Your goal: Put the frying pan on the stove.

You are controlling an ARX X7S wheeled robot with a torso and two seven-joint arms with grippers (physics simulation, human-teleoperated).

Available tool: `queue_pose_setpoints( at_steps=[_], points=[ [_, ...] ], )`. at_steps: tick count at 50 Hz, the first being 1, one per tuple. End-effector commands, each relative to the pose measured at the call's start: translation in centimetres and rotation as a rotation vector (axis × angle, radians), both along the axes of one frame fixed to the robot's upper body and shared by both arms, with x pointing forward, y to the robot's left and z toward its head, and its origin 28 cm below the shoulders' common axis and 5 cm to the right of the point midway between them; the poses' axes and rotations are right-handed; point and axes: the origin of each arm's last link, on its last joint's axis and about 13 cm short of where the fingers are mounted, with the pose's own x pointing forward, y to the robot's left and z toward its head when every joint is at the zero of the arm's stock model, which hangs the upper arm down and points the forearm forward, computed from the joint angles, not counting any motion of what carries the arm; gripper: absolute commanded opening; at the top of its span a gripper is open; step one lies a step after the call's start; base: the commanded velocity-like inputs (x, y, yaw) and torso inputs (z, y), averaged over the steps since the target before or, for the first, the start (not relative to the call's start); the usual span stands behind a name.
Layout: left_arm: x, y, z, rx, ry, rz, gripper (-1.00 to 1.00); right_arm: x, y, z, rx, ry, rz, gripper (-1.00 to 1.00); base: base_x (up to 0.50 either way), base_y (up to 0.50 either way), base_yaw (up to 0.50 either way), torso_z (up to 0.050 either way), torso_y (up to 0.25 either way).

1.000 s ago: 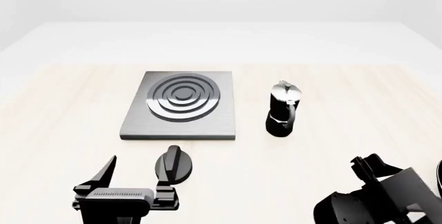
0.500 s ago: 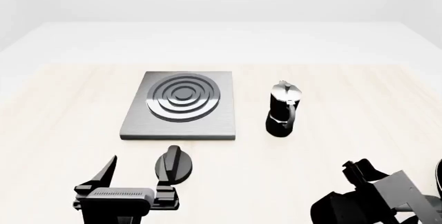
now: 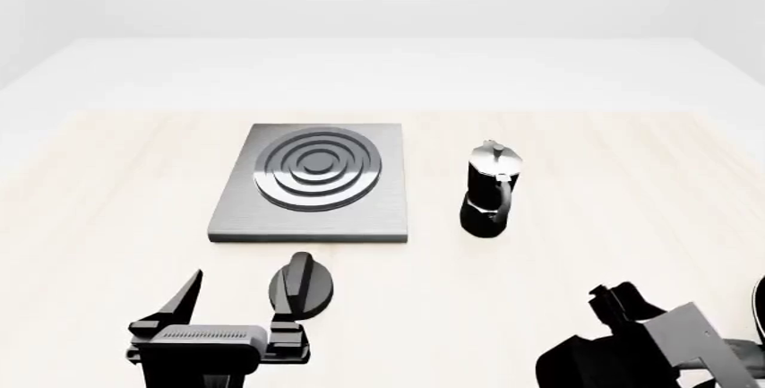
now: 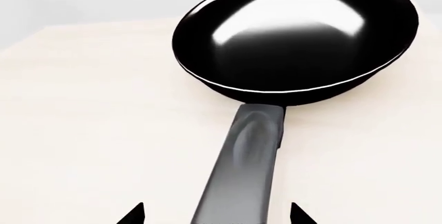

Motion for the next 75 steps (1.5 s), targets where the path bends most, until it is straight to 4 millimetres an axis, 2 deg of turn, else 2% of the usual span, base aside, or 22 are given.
queue_pose_setpoints(
  at_steps=[1, 9, 10, 28, 40, 61, 75],
  points=[
    [0.0, 0.0, 0.0, 0.000, 0.000, 0.001, 1.00, -0.2, -0.5, -0.7, 0.006, 0.017, -0.013, 1.00, 0.00, 0.00, 0.00, 0.000, 0.000],
    [0.0, 0.0, 0.0, 0.001, -0.002, 0.001, 1.00, -0.1, -0.5, -0.8, 0.000, 0.020, -0.018, 1.00, 0.00, 0.00, 0.00, 0.000, 0.000],
    [0.0, 0.0, 0.0, 0.001, -0.002, 0.002, 1.00, -0.2, -0.5, -0.8, 0.001, 0.020, -0.018, -1.00, 0.00, 0.00, 0.00, 0.000, 0.000],
    [-0.1, 0.1, 0.1, -0.001, -0.006, 0.003, 1.00, -0.5, 0.0, 0.0, -0.026, -0.004, 0.003, -1.00, 0.00, 0.00, 0.00, 0.000, 0.000],
    [-0.1, 0.1, 0.3, -0.001, -0.010, 0.007, 1.00, -1.3, 0.6, 2.3, -0.144, -0.068, 0.050, -1.00, 0.00, 0.00, 0.00, 0.000, 0.000],
    [-0.1, 0.1, 0.2, -0.001, -0.009, 0.007, 1.00, -2.8, 1.4, 6.5, -0.225, -0.197, 0.110, -1.00, 0.00, 0.00, 0.00, 0.000, 0.001],
    [-0.1, 0.2, 0.3, -0.003, -0.008, 0.007, 1.00, -3.7, 2.6, 9.3, -0.263, -0.331, 0.289, -1.00, 0.00, 0.00, 0.00, 0.000, 0.001]
  ],
)
